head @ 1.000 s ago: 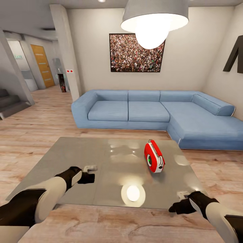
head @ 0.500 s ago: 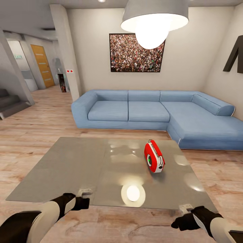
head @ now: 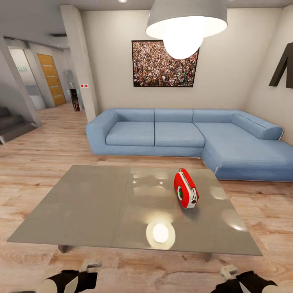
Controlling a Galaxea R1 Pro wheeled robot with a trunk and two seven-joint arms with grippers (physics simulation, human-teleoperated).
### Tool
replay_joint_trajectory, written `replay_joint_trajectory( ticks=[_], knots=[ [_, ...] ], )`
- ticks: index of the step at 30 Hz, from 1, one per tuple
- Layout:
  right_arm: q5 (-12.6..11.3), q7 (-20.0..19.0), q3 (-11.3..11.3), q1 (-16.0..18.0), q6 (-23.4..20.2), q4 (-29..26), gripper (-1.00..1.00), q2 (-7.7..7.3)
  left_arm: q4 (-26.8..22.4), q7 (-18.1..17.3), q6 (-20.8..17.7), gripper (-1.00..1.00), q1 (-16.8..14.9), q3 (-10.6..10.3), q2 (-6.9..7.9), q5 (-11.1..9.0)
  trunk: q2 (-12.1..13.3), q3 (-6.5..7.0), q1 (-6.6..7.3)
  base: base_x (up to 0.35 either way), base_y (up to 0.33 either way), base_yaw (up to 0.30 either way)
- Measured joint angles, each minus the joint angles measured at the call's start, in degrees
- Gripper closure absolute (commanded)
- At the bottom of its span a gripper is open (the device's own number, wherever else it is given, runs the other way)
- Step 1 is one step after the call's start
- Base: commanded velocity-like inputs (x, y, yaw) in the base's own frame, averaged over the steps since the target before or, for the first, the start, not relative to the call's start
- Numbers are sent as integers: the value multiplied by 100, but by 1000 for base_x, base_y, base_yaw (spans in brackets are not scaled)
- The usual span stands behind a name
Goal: Turn on the radio receiver that's on the table in the living room.
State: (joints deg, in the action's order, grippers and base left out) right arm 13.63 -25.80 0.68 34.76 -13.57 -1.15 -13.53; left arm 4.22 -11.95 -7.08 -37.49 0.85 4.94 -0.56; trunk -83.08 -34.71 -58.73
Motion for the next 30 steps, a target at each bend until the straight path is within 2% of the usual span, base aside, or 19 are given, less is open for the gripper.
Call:
replay_joint_trajectory(
  ticks=[4, 5, 8, 12, 22, 24, 30],
  knots=[
    [-11, 163, -4, -311, 235, 2, -100, 0, 1, -8, 384, 100, 530, -4, 81, -1, 0, -1, 0, 0, 0, 0],
    [-20, 330, -11, -517, 437, 8, -100, -7, 0, -9, 601, 100, 816, -2, 121, -2, 0, -1, 0, 0, 0, 0],
    [-31, 415, 4, -808, 703, 10, -100, -19, 4, -9, 772, 100, 1202, -2, 188, -3, 0, -1, 0, 0, 0, 0],
    [-34, 436, 7, -1015, 821, 10, -100, -21, 8, -9, 918, 100, 1527, -2, 250, -3, 0, 0, 0, 0, 0, 0],
    [-52, 476, 20, -1512, 1098, 10, -100, -76, 9, -17, 1063, 100, 2199, 2, 565, -13, 0, 0, 0, 0, 0, 0],
    [-113, 514, 23, -1617, 1126, 10, -100, -121, 9, -17, 1065, 100, 2298, 2, 629, -13, 0, 0, 0, 0, 0, 0],
    [-578, 588, 31, -1917, 1151, 12, -100, -198, 16, -12, 1062, 100, 2590, 2, 745, -18, 0, 0, 0, 0, 0, 0]
  ],
)
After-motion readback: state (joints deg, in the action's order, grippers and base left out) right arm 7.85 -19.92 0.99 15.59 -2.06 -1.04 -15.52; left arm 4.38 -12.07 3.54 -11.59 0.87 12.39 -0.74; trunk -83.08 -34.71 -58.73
